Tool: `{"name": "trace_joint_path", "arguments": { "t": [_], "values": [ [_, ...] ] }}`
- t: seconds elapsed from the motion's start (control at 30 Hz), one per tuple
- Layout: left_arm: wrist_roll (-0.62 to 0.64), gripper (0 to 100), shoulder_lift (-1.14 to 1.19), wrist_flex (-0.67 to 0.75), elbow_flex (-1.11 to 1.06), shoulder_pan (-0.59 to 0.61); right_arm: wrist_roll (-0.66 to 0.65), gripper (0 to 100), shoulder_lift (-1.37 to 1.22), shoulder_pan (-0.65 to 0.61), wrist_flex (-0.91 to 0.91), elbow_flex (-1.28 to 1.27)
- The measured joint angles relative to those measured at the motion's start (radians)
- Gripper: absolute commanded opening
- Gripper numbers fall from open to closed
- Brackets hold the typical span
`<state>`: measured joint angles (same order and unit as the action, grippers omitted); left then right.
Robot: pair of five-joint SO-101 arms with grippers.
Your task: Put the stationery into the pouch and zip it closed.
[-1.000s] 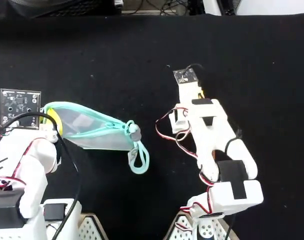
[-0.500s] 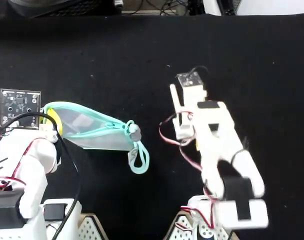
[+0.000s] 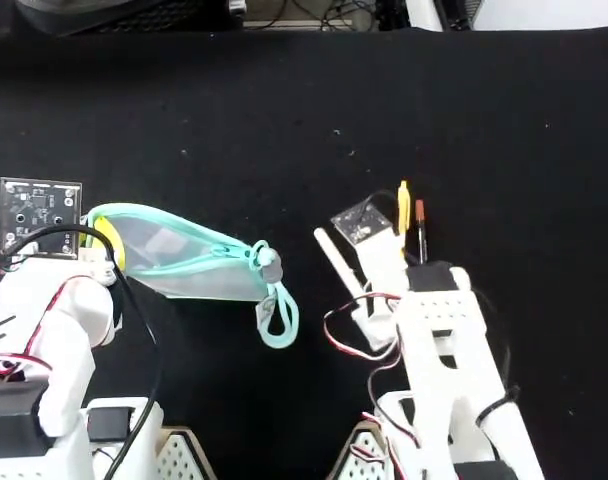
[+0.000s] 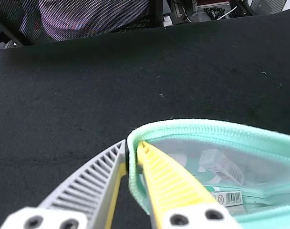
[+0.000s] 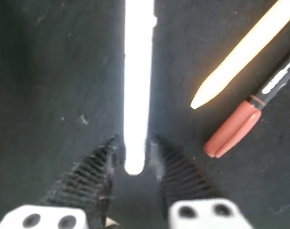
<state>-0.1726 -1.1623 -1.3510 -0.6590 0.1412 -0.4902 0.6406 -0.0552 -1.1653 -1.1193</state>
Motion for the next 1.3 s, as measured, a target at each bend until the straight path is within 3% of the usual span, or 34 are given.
{"name": "trace_joint_path", "arguments": {
  "t": [0.17,0.37,0.5,0.77,1.2,1.3],
  "values": [
    [0.000,5,0.000,0.000,0.000,0.000,-0.008,20.1,0.006,-0.006,-0.063,0.072],
    [0.000,5,0.000,0.000,0.000,0.000,0.038,18.0,0.008,-0.152,-0.123,0.270],
    [0.000,5,0.000,0.000,0.000,0.000,0.092,18.0,-0.040,-0.212,-0.015,0.299],
    [0.000,5,0.000,0.000,0.000,0.000,0.103,18.1,-0.373,-0.218,0.339,0.328],
    [0.000,5,0.000,0.000,0.000,0.000,0.103,17.3,-0.778,-0.218,0.379,0.571],
    [0.000,5,0.000,0.000,0.000,0.000,0.103,4.0,-0.824,-0.218,0.379,0.598]
  ]
}}
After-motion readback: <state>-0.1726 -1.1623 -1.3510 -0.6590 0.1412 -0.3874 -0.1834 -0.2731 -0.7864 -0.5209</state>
